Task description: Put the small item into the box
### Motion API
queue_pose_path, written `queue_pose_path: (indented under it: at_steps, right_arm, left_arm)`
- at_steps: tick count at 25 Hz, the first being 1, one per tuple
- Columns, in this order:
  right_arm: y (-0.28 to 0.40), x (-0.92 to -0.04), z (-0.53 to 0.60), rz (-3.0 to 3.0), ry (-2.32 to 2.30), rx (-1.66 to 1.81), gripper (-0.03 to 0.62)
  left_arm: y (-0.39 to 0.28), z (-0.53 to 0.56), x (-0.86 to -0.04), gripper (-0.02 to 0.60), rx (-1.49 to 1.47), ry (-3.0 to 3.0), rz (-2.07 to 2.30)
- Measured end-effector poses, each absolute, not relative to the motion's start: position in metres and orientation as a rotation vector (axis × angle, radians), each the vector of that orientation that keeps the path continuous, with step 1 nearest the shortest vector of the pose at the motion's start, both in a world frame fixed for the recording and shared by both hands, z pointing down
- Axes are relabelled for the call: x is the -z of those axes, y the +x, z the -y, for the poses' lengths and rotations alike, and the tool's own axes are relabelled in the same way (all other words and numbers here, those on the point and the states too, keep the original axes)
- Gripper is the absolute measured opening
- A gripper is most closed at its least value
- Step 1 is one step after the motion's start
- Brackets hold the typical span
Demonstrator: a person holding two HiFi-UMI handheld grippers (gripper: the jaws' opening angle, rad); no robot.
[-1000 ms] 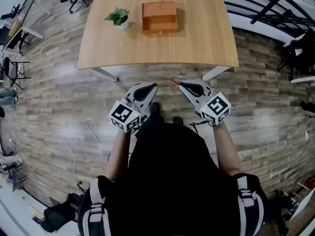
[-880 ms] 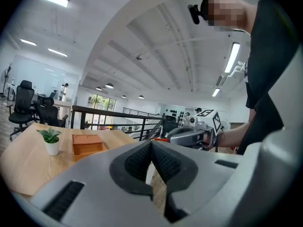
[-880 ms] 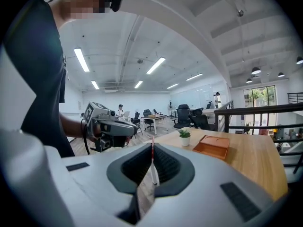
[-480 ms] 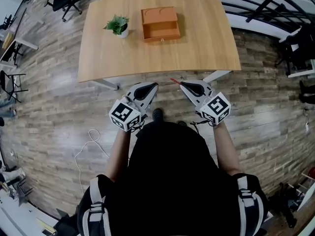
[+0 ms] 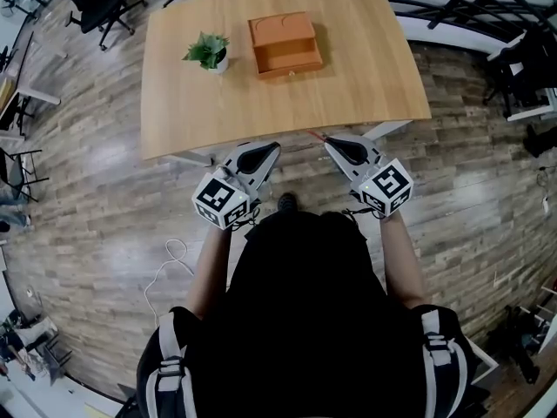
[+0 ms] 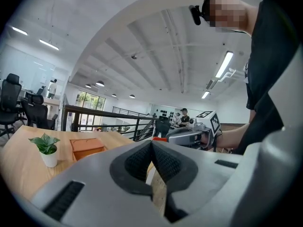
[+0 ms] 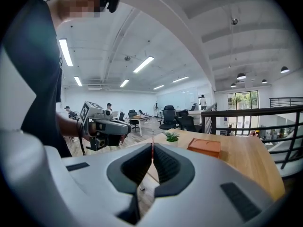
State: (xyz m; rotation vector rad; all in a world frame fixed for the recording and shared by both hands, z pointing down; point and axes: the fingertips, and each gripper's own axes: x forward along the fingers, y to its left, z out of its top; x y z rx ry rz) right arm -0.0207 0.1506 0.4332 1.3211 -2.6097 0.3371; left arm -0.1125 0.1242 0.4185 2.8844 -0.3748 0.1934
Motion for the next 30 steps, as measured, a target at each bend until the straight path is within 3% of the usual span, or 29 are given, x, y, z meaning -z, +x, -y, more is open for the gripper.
queue_pose_path:
  at_steps: [19,30]
  right_arm:
    - [-0.041,-0.448,-0.107,2.628,1.291,-0.402,0.031]
    - [-0.009,-0.454,-0.035,2.665,1.202,-0.408,0.031]
  left_arm:
    - [-0.136,-0.089,-0.431,0.023,-0.189,2.835,0.425]
    - [-0.102,-0.025,-0.432,0.023,-0.208,2.805,0.517]
